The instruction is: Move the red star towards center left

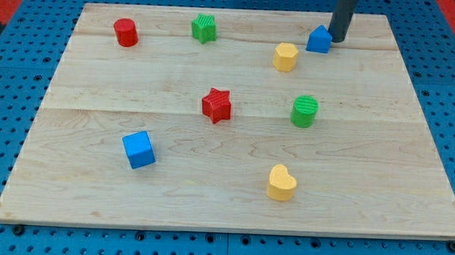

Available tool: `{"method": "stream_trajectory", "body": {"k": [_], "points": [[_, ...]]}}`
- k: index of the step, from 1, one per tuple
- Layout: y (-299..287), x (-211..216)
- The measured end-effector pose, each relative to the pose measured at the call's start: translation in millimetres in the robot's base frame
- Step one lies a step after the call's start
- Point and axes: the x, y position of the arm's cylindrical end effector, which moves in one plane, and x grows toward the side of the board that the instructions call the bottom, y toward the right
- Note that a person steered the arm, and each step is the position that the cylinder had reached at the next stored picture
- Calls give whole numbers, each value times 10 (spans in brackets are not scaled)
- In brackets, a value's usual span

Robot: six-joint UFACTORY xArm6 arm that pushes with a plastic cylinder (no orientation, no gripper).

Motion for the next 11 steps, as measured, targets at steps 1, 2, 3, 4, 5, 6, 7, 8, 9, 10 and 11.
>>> {"method": "stream_trajectory", "body": {"k": [1, 2, 3, 4, 5, 6, 7, 8, 9, 10, 11], "points": [[0, 489], [1, 902], [-166, 908], [-901, 1016], [-1249, 1078], [-1247, 1291], [-1247, 1709], [-1270, 1709], [-1792, 1709], [-2337, 1709], [-2595, 1709]]}}
